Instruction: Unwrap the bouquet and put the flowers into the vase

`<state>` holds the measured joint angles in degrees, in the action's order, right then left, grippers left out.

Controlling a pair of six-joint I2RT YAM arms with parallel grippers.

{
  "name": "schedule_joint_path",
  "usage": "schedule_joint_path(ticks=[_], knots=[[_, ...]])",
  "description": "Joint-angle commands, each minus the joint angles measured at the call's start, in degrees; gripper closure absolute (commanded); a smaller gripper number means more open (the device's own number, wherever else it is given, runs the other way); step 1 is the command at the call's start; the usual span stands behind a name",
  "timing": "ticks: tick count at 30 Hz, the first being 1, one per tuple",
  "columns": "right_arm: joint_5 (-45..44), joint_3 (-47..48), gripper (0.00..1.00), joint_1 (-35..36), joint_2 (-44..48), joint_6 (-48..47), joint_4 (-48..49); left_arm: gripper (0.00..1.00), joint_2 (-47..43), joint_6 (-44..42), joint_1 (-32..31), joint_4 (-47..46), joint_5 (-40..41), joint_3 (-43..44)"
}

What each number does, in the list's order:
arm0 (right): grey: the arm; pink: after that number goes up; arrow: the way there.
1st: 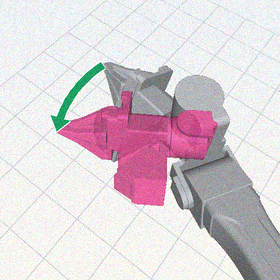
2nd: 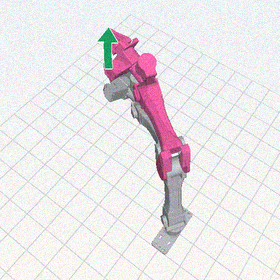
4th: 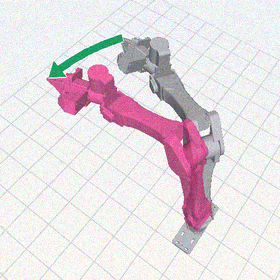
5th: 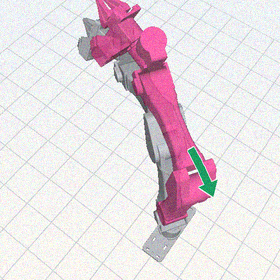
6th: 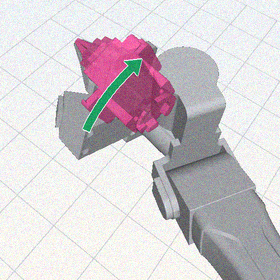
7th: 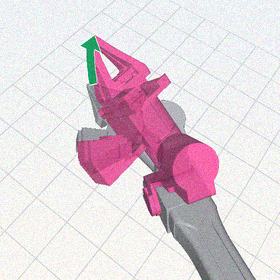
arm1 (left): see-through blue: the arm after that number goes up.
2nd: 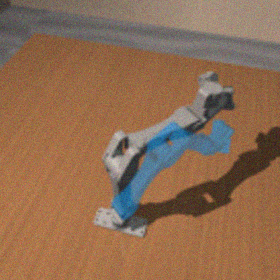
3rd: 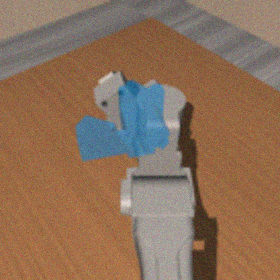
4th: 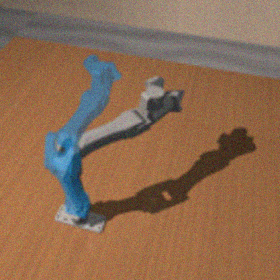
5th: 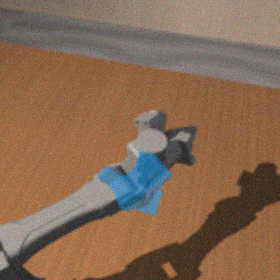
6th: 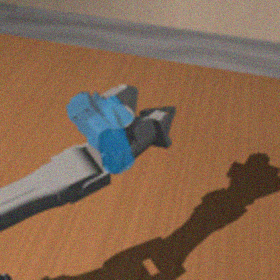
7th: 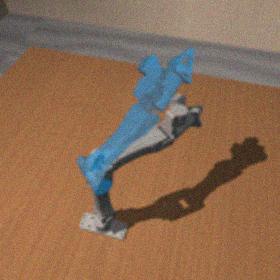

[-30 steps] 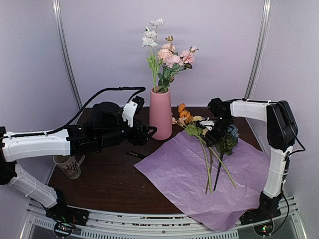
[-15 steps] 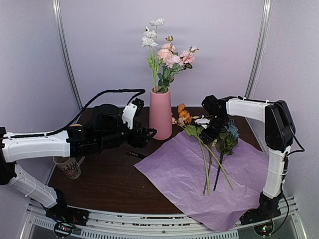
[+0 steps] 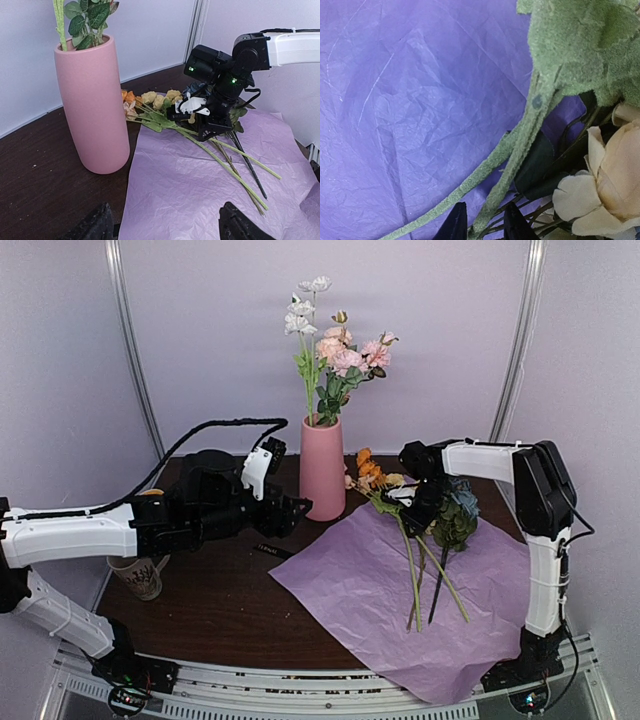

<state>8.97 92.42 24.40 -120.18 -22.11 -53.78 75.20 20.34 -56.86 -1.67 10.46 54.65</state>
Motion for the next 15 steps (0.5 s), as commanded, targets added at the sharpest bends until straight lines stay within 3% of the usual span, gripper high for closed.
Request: schedule_joint_path(ticks=[1, 5, 15], knots=[[0.17, 1.27, 0.81, 0.38, -0.67, 0.76, -1.12, 0.26, -1.23, 0.84, -0.36, -2.72, 0.50, -1.04], [-0.09, 1.70, 1.00, 0.30, 0.05, 2.10, -1.71, 0.26, -1.37, 0.89, -0.41, -2.69, 0.61, -1.21], [4.20, -2.82, 1.00, -3.89, 19.57, 7.48, -1.55, 0.26, -1.51, 0.42, -0.42, -3.40, 1.25, -1.44]])
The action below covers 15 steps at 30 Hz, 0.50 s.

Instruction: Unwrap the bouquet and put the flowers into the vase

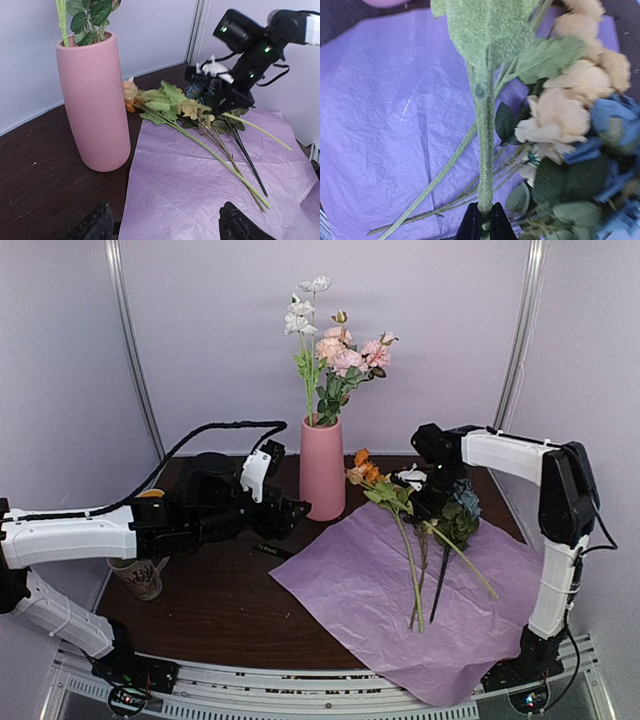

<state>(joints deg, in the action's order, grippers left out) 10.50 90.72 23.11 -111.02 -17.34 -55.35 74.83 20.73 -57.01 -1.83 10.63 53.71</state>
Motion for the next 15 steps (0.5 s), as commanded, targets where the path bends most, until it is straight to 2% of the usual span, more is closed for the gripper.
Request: schedule_joint_path(ticks=[1, 5, 7, 12, 15], knots=[[4.46, -1.04, 1.00, -4.16, 12.25, 3.53, -0.46, 0.26, -0.97, -0.06, -0.29, -3.51, 1.07, -0.46], [16.58, -1.41, 1.00, -10.48, 18.05, 5.72, -1.53, 0.25, -0.07, -1.28, -0.29, -6.64, 0.53, -0.25], [25.91, -5.09, 1.00, -13.63, 22.15, 6.56, 1.91, 0.24, 0.47, -1.95, -0.29, -10.50, 0.09, -0.45], [40.93, -20.40, 1.00, -15.29, 33.31, 7.66, 15.85, 0.21, 6.64, -1.71, -0.29, -21.44, -5.09, 3.95], [50.66, -30.00, 1.00, -15.09, 41.35, 12.85, 30.56, 0.24, 13.04, -0.24, -0.29, -26.14, -11.57, 10.49]])
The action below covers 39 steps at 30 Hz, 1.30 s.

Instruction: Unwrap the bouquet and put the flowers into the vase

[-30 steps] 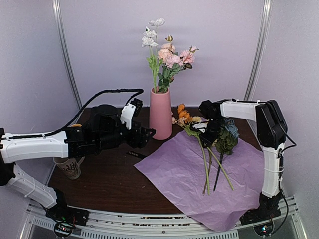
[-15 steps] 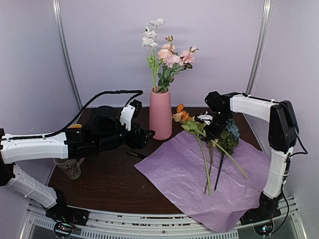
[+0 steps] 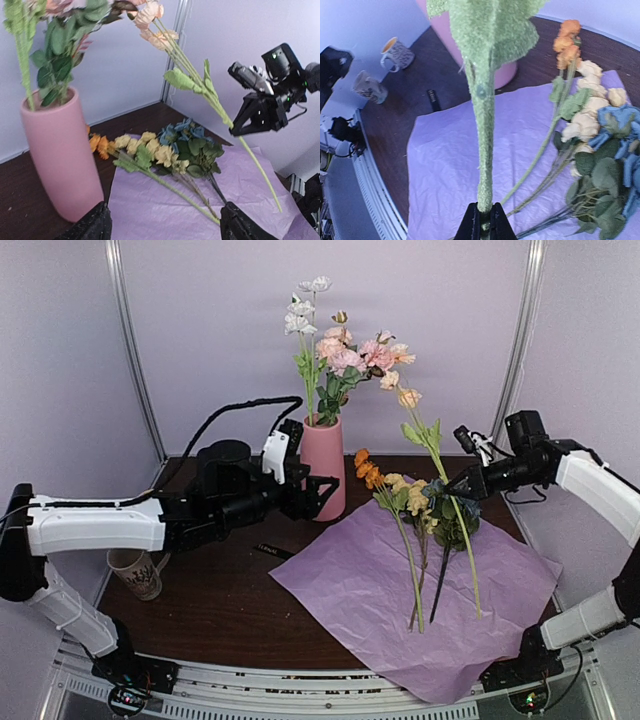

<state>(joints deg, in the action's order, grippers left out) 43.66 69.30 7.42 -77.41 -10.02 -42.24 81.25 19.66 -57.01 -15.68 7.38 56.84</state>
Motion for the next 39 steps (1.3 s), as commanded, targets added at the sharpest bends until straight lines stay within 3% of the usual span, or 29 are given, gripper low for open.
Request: schedule_joint_path(ticks=[1, 5, 9, 16, 23, 32, 34, 36, 39], knots=[[19.75, -11.02, 1.00, 0.89, 9.91, 7.47, 21.12, 0.26, 8.79, 2.56, -0.29, -14.81, -11.01, 9.21], [22.11, -14.35, 1.00, 2.97, 16.03, 7.93, 24.20, 0.39, 19.07, 11.36, -0.36, -24.88, -21.67, 17.22], [23.15, -15.01, 1.00, 4.65, 17.76, 7.84, 23.21, 0.44, 26.69, 17.78, -1.58, -31.09, -26.30, 24.23], [22.04, -15.47, 1.00, 6.93, 18.57, 7.40, 22.74, 0.47, 31.51, 17.86, -4.21, -29.80, -28.22, 30.95], [22.24, -15.37, 1.00, 8.83, 17.82, 6.26, 21.99, 0.63, 33.19, 18.29, -4.52, -27.73, -28.33, 33.15], [23.88, -14.48, 1.00, 10.49, 18.20, 3.91, 19.04, 0.72, 34.23, 18.60, -4.51, -24.56, -27.23, 34.91], [24.68, -14.37, 1.00, 10.51, 18.40, 4.58, 19.31, 0.69, 34.03, 18.97, -4.55, -24.23, -26.94, 34.58], [25.56, -14.37, 1.00, 10.49, 18.67, 5.36, 20.04, 0.55, 33.57, 19.52, -4.59, -24.28, -26.16, 33.77], [25.74, -14.14, 1.00, 10.31, 18.76, 7.00, 21.40, 0.55, 32.41, 20.02, -4.60, -25.28, -25.83, 31.80]])
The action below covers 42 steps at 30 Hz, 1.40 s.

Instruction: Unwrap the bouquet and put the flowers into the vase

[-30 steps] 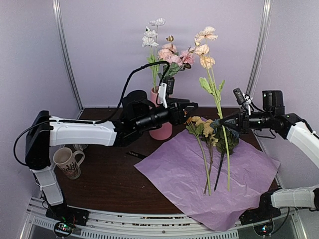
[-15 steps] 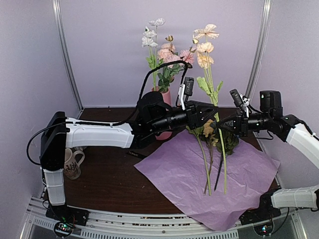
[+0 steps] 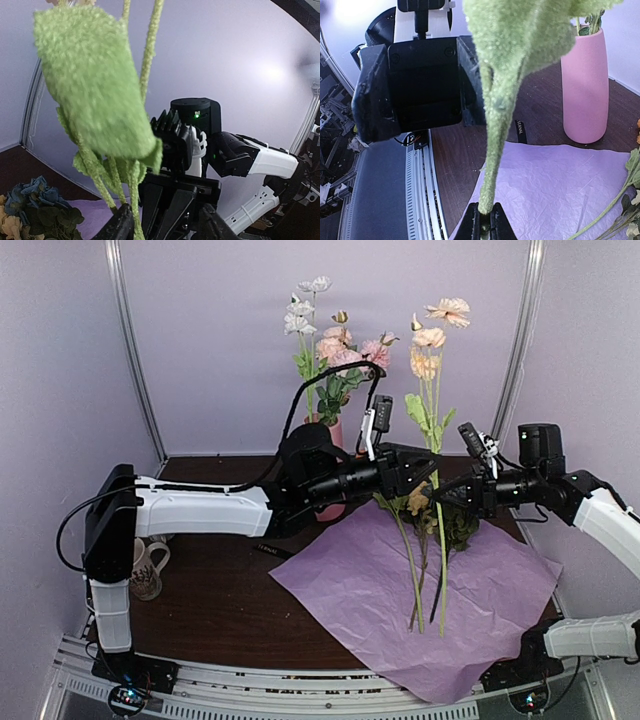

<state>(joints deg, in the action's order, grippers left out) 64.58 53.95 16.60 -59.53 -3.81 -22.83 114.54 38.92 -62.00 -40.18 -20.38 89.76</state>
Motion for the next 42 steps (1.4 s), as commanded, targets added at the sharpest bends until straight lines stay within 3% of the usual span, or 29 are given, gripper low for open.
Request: schedule_joint_path(ticks=[1, 10, 13, 19, 21, 23, 28, 29, 30, 32, 34, 36, 42], knots=[[4.79, 1.42, 1.00, 0.84, 0.87, 1.23, 2.26, 0.55, -1.54, 0.90, 0.39, -1.63, 1.78, -2.19], [3.52, 1.40, 1.00, -0.16, 0.40, 2.09, 3.41, 0.55, -8.42, 0.65, -0.23, -6.53, 3.97, -14.43], [3.88, 0.71, 1.00, 0.20, 0.01, 1.87, 3.74, 0.51, -6.74, -0.72, -0.19, -2.30, 4.87, -11.21], [3.56, 0.73, 1.00, 0.69, 0.30, 0.55, 2.12, 0.54, -0.80, -1.20, -0.16, 0.67, 2.33, -0.72], [3.31, 1.00, 1.00, 0.88, 0.33, -0.62, 0.81, 0.60, 0.41, -1.19, -0.14, 0.97, 1.66, 1.44], [3.20, 1.07, 1.00, 0.98, 0.44, -1.20, 0.10, 0.73, 1.36, -1.40, -0.15, 1.97, 0.84, 3.46], [2.66, 1.16, 1.00, 0.98, 0.40, -1.73, -0.27, 0.93, 1.72, -2.48, -0.14, 3.49, -0.20, 5.51], [2.08, 1.61, 0.98, 0.93, 0.38, -2.64, -1.46, 0.97, 1.56, -3.07, -0.14, 4.13, -0.62, 5.66], [1.28, 2.32, 0.88, 0.73, 0.33, -3.97, -3.06, 1.00, 0.83, -4.10, -0.10, 5.18, -0.74, 5.65], [0.24, 4.32, 0.58, -0.56, 0.31, -7.47, -7.75, 1.00, -1.09, -7.15, 0.21, 8.58, -0.91, 5.61], [0.55, 5.49, 0.42, -4.31, 0.75, -9.41, -10.53, 1.00, -3.93, -10.96, 0.92, 13.26, -1.51, 5.56], [2.19, 4.23, 0.36, -8.69, 2.12, -10.67, -11.14, 1.00, -7.63, -15.36, 2.34, 18.75, -1.40, 5.27], [-4.25, -6.29, 0.36, -15.39, 5.27, -12.35, -5.25, 1.00, -18.21, -31.73, 7.34, 36.56, 6.42, 8.76]])
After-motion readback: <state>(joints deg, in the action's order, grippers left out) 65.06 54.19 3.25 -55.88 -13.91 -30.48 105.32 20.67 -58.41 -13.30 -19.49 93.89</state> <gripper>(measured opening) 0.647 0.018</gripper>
